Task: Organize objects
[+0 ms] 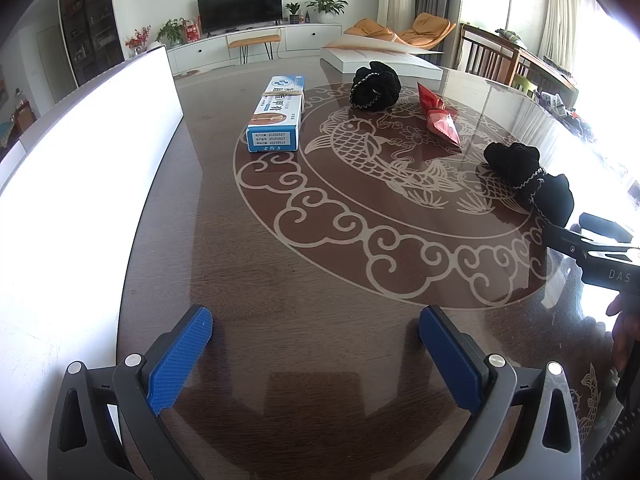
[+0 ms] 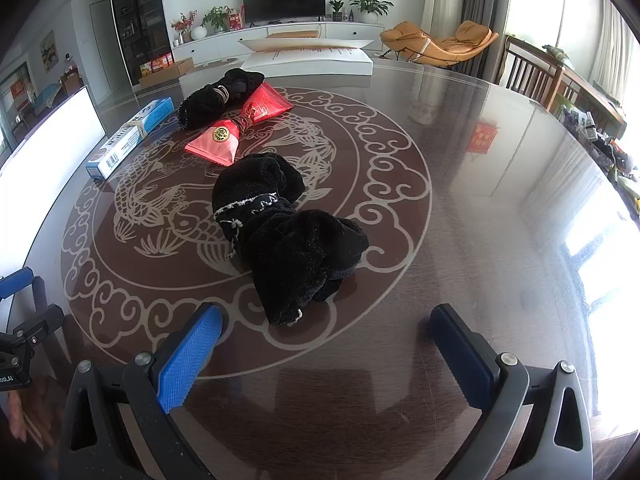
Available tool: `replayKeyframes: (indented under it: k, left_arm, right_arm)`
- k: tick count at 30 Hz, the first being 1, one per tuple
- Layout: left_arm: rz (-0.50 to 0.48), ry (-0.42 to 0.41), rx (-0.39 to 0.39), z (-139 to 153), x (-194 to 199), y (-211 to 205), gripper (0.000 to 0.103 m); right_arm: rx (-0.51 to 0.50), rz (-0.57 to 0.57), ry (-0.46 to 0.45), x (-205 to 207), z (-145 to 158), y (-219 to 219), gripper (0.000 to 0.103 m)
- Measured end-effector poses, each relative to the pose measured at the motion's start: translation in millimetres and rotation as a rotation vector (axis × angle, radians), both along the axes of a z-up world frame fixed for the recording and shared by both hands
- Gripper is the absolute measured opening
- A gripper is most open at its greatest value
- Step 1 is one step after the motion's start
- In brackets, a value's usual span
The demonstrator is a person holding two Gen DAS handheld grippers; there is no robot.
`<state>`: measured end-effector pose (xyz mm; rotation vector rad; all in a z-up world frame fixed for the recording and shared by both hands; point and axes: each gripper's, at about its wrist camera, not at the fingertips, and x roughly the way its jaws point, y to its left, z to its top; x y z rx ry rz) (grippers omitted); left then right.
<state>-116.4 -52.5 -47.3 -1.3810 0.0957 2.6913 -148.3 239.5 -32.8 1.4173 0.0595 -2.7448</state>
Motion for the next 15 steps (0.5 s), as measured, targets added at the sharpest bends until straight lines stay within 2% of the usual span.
replayKeyframes:
  k: [15]
  left_arm:
    - [0.000,0.000,0.000,0.0,-0.3,0.1,0.103]
  right_arm:
    - [0.000,0.000,0.000,-0.1,-0.2,-0.2,0.103]
